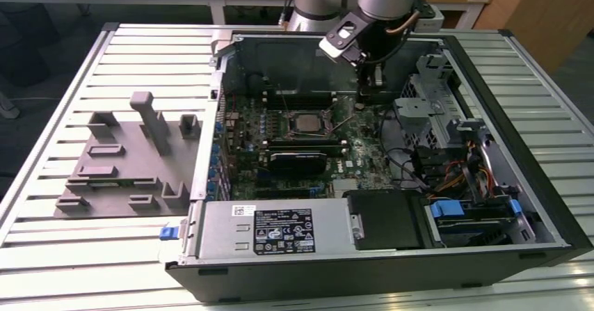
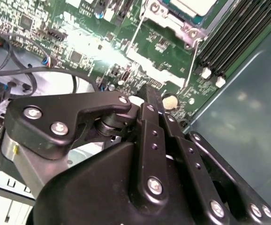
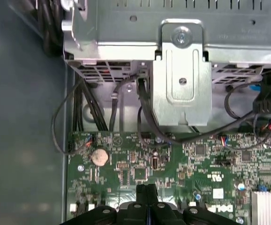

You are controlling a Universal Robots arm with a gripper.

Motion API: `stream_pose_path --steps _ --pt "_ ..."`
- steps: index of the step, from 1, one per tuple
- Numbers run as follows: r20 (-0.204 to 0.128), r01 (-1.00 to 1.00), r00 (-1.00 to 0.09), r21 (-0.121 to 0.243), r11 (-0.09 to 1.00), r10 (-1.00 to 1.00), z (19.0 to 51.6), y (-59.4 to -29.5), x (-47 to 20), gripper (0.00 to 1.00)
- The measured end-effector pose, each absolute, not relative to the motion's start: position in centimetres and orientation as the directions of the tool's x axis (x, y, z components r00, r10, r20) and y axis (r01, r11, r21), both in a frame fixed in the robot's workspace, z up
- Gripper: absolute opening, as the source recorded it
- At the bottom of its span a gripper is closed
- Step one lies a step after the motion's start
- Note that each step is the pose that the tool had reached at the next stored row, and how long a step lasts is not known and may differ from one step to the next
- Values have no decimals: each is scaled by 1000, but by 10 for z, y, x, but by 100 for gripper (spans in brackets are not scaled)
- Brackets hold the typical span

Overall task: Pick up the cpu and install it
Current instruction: 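Close the cpu cover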

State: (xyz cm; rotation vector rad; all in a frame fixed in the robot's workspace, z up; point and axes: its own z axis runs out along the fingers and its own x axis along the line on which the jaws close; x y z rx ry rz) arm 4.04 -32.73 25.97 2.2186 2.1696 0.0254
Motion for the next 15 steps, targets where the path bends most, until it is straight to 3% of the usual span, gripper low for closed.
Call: stream_pose_path --steps 15 --pt "-15 999 24 39 -23 1000 243 -327 44 11"
